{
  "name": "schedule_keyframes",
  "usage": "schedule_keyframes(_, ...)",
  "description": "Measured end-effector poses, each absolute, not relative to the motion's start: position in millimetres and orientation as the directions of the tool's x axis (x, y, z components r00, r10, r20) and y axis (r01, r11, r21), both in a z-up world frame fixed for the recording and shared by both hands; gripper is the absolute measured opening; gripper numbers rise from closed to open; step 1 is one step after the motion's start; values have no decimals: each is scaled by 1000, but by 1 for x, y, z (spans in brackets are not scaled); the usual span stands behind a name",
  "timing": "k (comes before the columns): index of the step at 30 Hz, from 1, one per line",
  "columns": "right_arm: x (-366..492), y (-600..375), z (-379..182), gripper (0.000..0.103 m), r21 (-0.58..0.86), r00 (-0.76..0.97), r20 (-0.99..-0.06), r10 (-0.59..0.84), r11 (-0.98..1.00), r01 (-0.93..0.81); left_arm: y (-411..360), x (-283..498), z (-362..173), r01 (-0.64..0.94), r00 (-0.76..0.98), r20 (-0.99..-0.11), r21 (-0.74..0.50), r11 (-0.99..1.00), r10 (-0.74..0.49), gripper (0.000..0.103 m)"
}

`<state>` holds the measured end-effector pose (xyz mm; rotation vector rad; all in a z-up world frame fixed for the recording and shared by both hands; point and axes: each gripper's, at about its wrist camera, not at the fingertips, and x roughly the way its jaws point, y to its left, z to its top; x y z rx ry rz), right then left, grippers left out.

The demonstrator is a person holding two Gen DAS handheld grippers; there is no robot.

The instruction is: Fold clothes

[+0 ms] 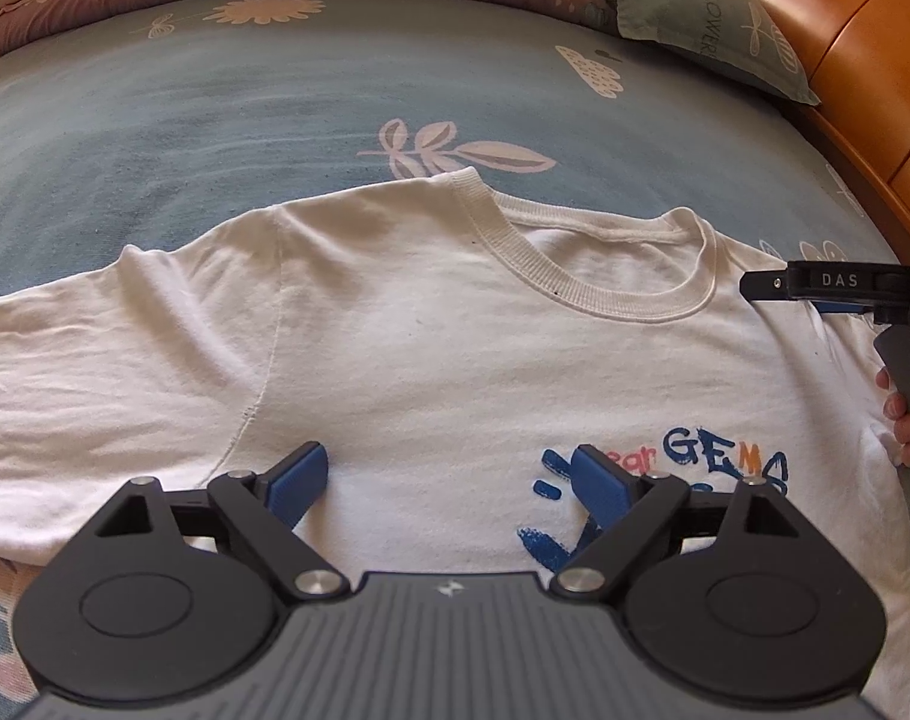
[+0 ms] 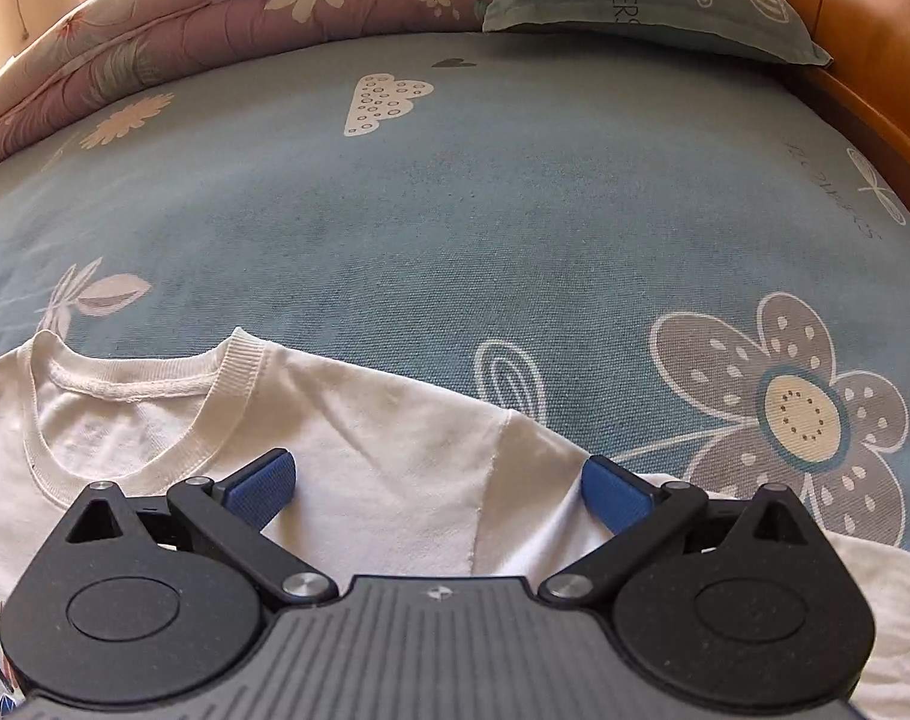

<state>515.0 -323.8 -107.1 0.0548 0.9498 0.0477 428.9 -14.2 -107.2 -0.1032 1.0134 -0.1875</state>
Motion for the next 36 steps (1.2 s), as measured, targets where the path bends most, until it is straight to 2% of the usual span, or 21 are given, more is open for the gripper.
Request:
schedule_keyframes(7, 496, -323, -87, 103, 142, 569, -815, 109, 990, 13, -9, 428, -100, 104, 510, -833, -190, 976, -217, 88)
schedule_keyframes(12, 469, -309, -78, 103, 175, 495, -858, 139, 984, 26, -4, 426, -93, 82, 504, -839, -190, 978, -205, 88)
schedule_keyframes(19, 454, -288, -90, 103, 154, 423, -900, 107, 985, 76, 2, 429, -101, 149, 478, -847, -183, 972, -233, 88)
schedule_keyframes(27, 462, -270, -95, 103, 58, 448, -894, 23, 996, 64, 15, 447, -92, 205, 462, -832, -237, 949, -308, 88)
schedule_keyframes(31, 440, -253, -82, 103, 67, 450, -892, 45, 997, 33, 34, 461, -73, 186, 514, -791, -274, 944, -331, 88)
schedule_keyframes(36, 411, -216, -89, 103, 95, 400, -911, 95, 995, -20, 56, 493, -93, 139, 462, -820, -308, 941, -336, 88)
